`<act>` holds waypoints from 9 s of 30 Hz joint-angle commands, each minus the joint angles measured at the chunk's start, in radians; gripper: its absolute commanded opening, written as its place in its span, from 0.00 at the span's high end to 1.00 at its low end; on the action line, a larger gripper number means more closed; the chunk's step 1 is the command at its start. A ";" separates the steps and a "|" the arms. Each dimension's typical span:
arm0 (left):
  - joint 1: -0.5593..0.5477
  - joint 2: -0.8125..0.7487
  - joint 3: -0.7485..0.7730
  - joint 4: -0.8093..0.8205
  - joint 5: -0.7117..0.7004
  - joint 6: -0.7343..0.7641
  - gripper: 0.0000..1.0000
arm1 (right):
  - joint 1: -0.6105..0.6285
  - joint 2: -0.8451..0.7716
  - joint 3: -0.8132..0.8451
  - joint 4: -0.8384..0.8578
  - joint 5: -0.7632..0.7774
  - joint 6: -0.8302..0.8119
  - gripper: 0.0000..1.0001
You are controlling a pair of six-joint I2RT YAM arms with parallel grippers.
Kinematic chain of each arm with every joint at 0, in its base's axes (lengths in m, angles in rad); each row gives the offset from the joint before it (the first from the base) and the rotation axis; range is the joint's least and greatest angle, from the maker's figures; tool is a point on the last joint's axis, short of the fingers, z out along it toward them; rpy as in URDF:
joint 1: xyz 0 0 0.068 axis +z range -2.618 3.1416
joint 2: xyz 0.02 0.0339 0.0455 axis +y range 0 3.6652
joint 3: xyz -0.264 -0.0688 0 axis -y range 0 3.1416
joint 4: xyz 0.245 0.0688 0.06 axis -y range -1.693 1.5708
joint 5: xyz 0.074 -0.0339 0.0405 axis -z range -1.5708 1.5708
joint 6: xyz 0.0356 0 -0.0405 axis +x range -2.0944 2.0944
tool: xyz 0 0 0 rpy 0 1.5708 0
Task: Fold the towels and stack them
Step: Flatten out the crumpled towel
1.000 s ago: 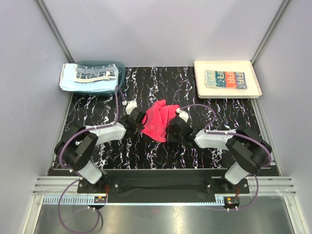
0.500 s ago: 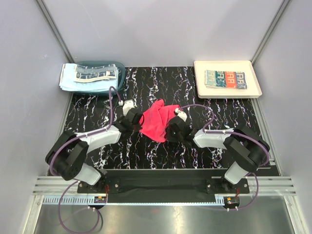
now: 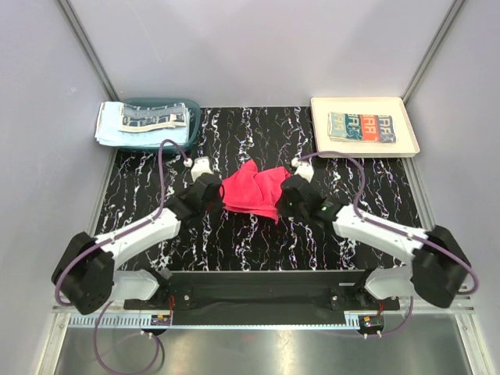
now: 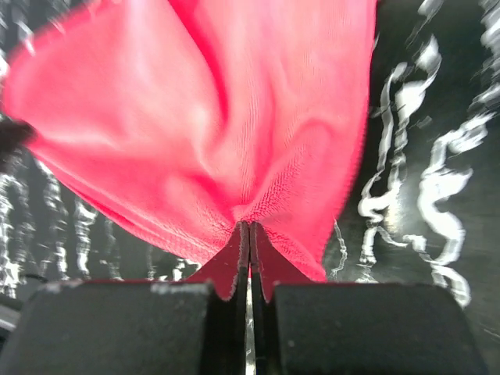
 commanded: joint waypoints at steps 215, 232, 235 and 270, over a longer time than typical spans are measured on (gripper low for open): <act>0.348 0.194 0.721 0.024 0.556 0.057 1.00 | -0.547 0.305 0.902 -0.060 -0.524 -0.443 1.00; 0.473 0.451 0.915 0.043 0.641 0.059 1.00 | -0.610 0.502 1.058 -0.112 -0.515 -0.440 1.00; 0.452 0.327 0.810 0.060 0.638 0.052 1.00 | -0.608 0.381 0.964 -0.101 -0.540 -0.432 1.00; 0.145 -0.675 0.736 -0.153 0.765 0.071 1.00 | -0.605 -0.563 0.956 -0.314 -0.897 -0.273 1.00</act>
